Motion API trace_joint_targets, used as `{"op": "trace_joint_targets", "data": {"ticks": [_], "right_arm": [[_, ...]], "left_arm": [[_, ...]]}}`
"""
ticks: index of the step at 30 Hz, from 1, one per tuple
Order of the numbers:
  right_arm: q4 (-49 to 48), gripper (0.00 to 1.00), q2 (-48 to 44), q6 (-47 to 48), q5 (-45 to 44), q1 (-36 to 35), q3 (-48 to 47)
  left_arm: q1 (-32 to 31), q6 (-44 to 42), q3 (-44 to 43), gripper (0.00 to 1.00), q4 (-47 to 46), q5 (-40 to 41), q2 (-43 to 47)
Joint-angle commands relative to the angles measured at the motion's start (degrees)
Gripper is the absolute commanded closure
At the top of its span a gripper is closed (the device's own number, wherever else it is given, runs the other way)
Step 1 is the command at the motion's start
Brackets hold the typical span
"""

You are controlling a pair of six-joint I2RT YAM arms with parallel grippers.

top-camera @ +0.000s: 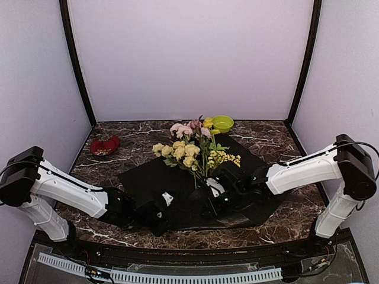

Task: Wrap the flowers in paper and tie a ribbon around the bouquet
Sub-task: Pick up the one-fourth-folded wrapping paper from the center of the board.

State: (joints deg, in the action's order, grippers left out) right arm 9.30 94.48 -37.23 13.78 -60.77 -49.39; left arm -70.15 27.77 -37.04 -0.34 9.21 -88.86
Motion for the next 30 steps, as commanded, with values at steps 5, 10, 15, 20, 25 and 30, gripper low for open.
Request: {"op": "trace_joint_targets", "data": {"ticks": [5, 10, 15, 20, 25, 30], "right_arm": [[-6.0, 0.81, 2.6, 0.8, 8.3, -3.4, -1.2], [-7.3, 0.82, 7.6, -1.2, 6.6, -3.5, -1.9], [-5.2, 0.84, 10.1, -3.4, 3.4, -3.5, -1.2], [-6.9, 0.85, 9.1, -6.3, 2.8, -3.6, 2.0], [-6.7, 0.85, 8.8, -6.2, 2.4, -3.8, 1.8], [-5.1, 0.85, 9.2, -5.5, 1.7, -4.3, 0.3]], "left_arm": [[-0.2, 4.4, 4.4, 0.65, 2.1, -3.6, 1.1], [-0.2, 5.1, 4.8, 0.65, 1.3, -4.0, 1.6], [-0.2, 7.0, 4.2, 0.64, 2.0, -3.1, 5.1], [0.0, 14.5, 3.4, 0.51, 9.4, 0.6, 13.6], [4.5, 24.4, 6.2, 0.43, 16.2, -1.1, 22.4], [10.7, 30.5, 13.9, 0.42, 14.6, -3.9, 30.2]]}}
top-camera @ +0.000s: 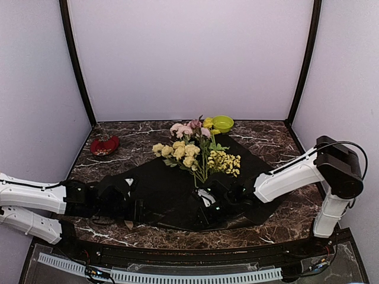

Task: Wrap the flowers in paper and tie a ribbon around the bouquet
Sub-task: Pick up the one-fourth-folded wrapping paper from the center of the board.

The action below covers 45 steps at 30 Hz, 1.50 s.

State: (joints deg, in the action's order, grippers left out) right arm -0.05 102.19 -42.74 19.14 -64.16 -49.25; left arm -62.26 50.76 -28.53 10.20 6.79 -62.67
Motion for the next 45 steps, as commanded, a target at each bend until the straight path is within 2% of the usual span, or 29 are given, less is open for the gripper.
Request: {"op": "trace_joint_targets", "data": {"ticks": [1, 5, 10, 15, 18, 23, 28, 32, 35, 45], "right_arm": [[4.4, 0.85, 1.4, 0.0, -3.9, -1.0, 0.1], [4.1, 0.85, 1.0, -0.4, -4.1, -1.1, 0.5], [4.0, 0.85, 1.0, -0.6, -4.2, -1.3, 0.7], [4.0, 0.85, 0.7, -0.6, -4.3, -1.4, 0.8], [4.1, 0.85, 0.4, -0.6, -4.5, -1.5, 0.8], [3.8, 0.85, 0.4, -0.9, -4.7, -1.5, 1.2], [3.0, 0.86, 0.9, -1.5, -4.4, -1.5, 1.6], [3.2, 0.86, 0.9, -1.6, -4.7, -1.5, 0.9], [3.7, 0.86, 1.2, -1.5, -5.2, -1.5, 0.0], [5.4, 0.86, 1.5, 1.4, -5.4, -3.2, -6.0]], "left_arm": [[3.2, 8.1, 6.3, 0.41, 3.7, -1.3, 5.0], [3.5, 9.0, 8.9, 0.41, -0.5, -1.4, 6.0], [3.6, 8.7, 10.3, 0.42, -10.5, -3.5, 0.6], [4.1, 9.4, 9.7, 0.50, -14.5, -2.4, -5.0], [4.3, 10.0, 8.6, 0.55, -13.3, -0.2, -7.6], [4.3, 6.1, 5.0, 0.64, -13.7, -0.5, -10.9], [4.3, 4.8, 0.9, 0.86, -10.2, 1.4, -11.9], [3.6, 2.8, -2.2, 0.97, -6.6, 2.7, -11.5], [2.7, 2.2, -4.5, 1.00, -4.3, 3.9, -11.7], [0.2, 0.4, -10.4, 1.00, -0.1, 5.6, -14.7]]}}
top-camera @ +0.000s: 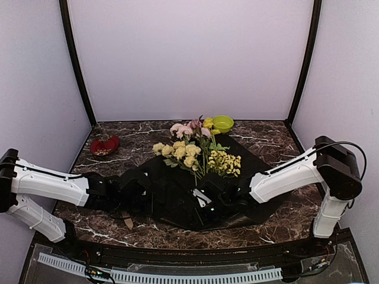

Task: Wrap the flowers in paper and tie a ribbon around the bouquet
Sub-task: Pick up the one-fourth-folded wrapping paper from the center of the board, then fold the 1/4-folded wrapping paper at the center of the board.

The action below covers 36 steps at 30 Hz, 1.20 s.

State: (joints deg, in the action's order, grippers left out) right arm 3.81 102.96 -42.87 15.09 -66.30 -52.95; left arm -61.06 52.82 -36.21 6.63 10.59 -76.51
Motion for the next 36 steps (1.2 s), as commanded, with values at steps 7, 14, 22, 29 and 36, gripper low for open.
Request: {"op": "trace_joint_targets", "data": {"ticks": [7, 14, 22, 29, 36], "right_arm": [[-0.9, 0.86, 3.0, -1.2, -0.2, 0.3, -0.5], [-2.5, 0.86, 3.4, -1.7, 0.4, 0.3, 1.0], [-3.8, 0.86, 2.8, -2.1, 0.9, 0.3, 3.2], [-5.5, 0.86, 1.9, -2.1, 1.4, 0.3, 4.3], [-6.6, 0.86, 0.0, -2.6, 2.1, 0.3, 5.4]], "left_arm": [[-2.9, -4.6, -8.3, 1.00, 7.1, 3.9, -2.7], [-3.5, -6.9, -12.7, 1.00, 7.7, 3.5, -4.2], [-3.4, -9.9, -17.6, 1.00, 7.1, 2.4, -5.7], [-3.4, -12.1, -21.5, 1.00, 5.8, 0.1, -9.4], [-2.0, -14.8, -27.8, 1.00, 5.9, -2.8, -15.8]]}}
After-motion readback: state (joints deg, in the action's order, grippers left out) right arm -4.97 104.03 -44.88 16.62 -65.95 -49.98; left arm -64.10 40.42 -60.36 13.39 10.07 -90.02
